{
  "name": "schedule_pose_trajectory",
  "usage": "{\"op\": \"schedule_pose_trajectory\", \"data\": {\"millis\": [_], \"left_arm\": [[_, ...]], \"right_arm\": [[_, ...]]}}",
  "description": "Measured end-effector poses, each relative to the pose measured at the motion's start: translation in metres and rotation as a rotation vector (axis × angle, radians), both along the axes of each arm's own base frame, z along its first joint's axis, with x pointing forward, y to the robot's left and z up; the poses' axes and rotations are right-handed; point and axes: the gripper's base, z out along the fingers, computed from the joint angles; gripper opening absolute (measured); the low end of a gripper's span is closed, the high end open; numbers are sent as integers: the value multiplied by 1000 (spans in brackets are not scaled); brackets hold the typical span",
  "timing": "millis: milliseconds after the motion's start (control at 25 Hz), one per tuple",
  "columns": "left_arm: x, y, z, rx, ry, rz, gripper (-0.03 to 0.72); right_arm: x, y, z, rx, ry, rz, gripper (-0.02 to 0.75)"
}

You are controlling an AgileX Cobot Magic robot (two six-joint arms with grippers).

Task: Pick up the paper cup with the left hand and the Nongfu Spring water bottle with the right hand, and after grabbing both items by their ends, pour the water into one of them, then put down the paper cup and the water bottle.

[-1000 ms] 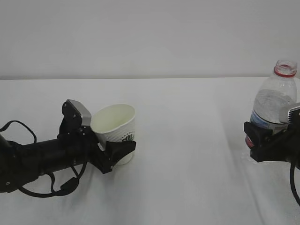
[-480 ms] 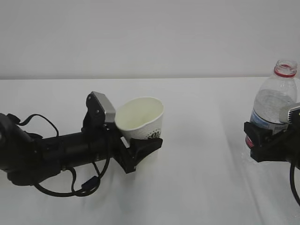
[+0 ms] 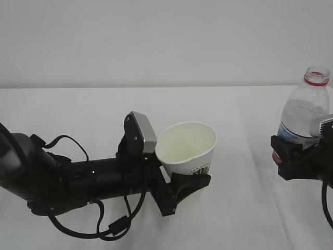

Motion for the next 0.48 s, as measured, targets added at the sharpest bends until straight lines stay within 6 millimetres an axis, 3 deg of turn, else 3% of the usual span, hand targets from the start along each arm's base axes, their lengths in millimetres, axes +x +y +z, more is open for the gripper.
{"op": "schedule_pose_trajectory", "data": {"millis": [480], "left_arm": [[-10, -5, -4, 45, -1, -82, 541]], "right_arm": [[0, 0, 0, 0, 0, 0, 495]]}}
